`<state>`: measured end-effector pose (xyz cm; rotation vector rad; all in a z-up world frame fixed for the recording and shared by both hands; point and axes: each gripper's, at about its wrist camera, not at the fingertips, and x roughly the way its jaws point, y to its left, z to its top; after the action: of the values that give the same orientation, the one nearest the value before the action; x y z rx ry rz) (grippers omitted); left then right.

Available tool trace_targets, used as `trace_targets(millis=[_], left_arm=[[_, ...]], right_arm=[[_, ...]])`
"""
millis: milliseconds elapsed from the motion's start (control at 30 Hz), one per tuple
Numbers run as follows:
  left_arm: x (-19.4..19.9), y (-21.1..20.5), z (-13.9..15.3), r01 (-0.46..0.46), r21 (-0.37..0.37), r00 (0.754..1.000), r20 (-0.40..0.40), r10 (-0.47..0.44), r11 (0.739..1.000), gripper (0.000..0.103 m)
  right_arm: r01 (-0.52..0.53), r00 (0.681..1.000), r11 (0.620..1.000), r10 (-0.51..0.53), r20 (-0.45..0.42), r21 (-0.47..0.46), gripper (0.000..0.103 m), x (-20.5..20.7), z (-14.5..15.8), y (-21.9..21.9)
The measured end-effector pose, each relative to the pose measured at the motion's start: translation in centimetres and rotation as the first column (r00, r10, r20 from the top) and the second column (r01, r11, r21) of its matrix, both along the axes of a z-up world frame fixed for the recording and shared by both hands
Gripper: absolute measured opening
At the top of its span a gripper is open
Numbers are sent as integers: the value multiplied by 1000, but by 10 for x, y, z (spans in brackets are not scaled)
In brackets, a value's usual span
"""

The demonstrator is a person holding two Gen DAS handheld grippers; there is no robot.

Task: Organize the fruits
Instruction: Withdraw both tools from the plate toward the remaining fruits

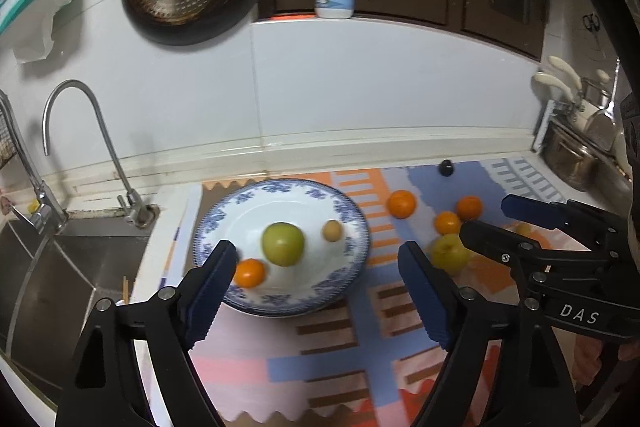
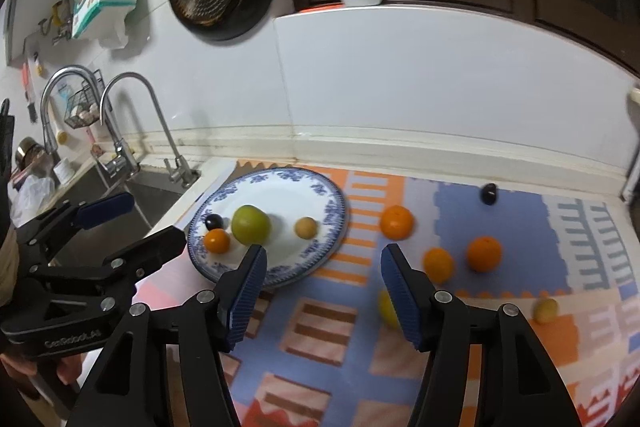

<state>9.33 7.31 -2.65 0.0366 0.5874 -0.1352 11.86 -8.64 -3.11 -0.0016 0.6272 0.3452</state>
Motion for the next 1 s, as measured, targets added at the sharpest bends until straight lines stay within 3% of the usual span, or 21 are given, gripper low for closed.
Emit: trace_targets(millis=[500,1000], left_arm=[[-7,-66,4,114,9,993,11,-115,993,95],[33,-118,-38,169,-15,975,-141,-170,985,96]], right_arm=[[156,987,988,-156,27,-14,67,-27,11,-72],[304,951,951,-306,-40,-59,67,-13,-13,-136]])
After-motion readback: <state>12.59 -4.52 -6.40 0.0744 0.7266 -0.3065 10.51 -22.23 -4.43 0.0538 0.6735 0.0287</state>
